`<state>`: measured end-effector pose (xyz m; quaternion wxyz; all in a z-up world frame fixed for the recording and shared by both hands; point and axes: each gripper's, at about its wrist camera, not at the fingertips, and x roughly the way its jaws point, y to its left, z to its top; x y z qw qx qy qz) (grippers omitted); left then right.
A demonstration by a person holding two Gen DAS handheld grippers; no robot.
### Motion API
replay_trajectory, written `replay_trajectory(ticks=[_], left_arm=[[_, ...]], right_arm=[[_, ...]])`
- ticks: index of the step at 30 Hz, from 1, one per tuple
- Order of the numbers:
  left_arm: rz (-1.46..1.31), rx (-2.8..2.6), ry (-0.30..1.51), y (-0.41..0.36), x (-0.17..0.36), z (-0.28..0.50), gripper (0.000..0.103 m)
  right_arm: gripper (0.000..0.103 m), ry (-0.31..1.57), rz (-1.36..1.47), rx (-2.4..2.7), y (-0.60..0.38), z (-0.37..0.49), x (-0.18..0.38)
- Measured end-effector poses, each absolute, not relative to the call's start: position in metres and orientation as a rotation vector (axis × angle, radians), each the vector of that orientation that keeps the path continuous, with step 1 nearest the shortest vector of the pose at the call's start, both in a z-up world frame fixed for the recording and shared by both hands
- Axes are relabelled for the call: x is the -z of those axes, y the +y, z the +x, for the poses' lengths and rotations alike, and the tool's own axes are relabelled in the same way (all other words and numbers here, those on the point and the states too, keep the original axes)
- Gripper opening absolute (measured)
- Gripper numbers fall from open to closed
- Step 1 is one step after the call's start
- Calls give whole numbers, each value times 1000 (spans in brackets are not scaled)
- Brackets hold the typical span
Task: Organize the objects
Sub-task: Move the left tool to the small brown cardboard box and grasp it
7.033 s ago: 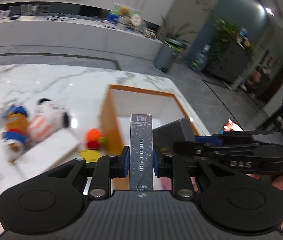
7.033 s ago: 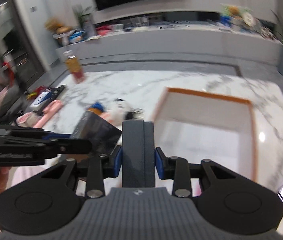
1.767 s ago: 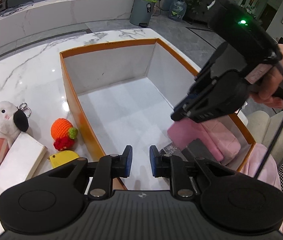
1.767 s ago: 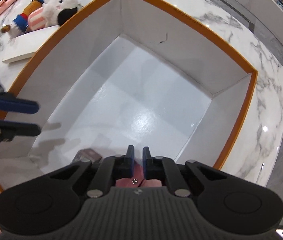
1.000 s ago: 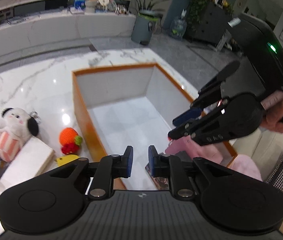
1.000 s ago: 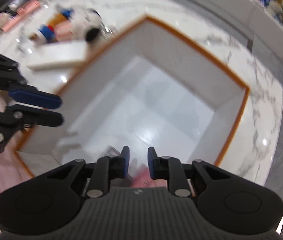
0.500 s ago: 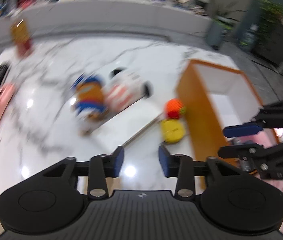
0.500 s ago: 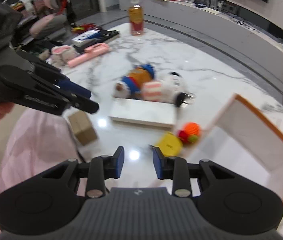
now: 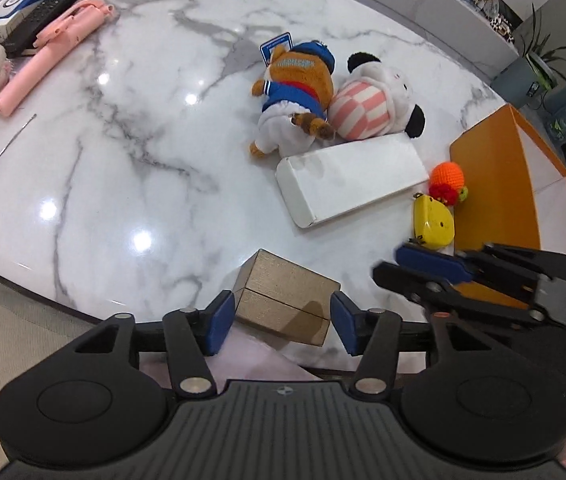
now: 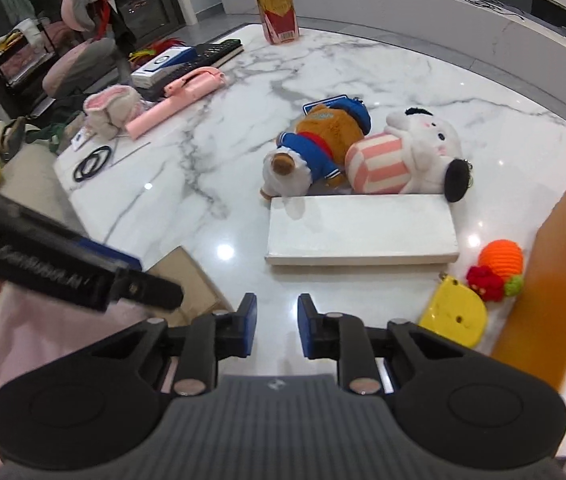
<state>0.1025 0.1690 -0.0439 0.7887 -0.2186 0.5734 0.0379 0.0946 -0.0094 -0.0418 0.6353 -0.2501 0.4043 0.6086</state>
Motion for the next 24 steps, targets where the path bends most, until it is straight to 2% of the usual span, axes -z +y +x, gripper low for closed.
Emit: replay_trajectory(ticks=[2, 7, 9, 13, 16, 18, 21, 23, 24], left_arm=[[-488, -73, 1245, 170, 48, 105, 65], [-577, -53, 1242, 174, 61, 116, 64], [-582, -47, 1235, 170, 65, 122, 64], [-552, -26, 1207, 159, 66, 140, 60], [-535, 28, 1196, 149, 67, 157, 51], [-532, 65, 1196, 142, 67, 164, 51], [-445, 30, 1160, 134, 58, 165, 55], [-426, 11, 1147, 136, 52, 161, 64], [-416, -5, 1149, 136, 50, 158, 66]], right_arm=[[18, 922, -570, -1378, -3, 93, 49], [17, 940, -590, -1393, 3, 88, 61], [12, 942, -595, -1394, 2, 87, 64], [13, 970, -576, -1358, -5, 90, 69], [13, 972, -568, -1328, -11, 92, 68], [14, 960, -571, -1316, -13, 94, 66], [14, 964, -566, -1313, -16, 99, 63], [14, 962, -571, -1309, -16, 101, 60], [14, 964, -571, -1311, -17, 102, 58]])
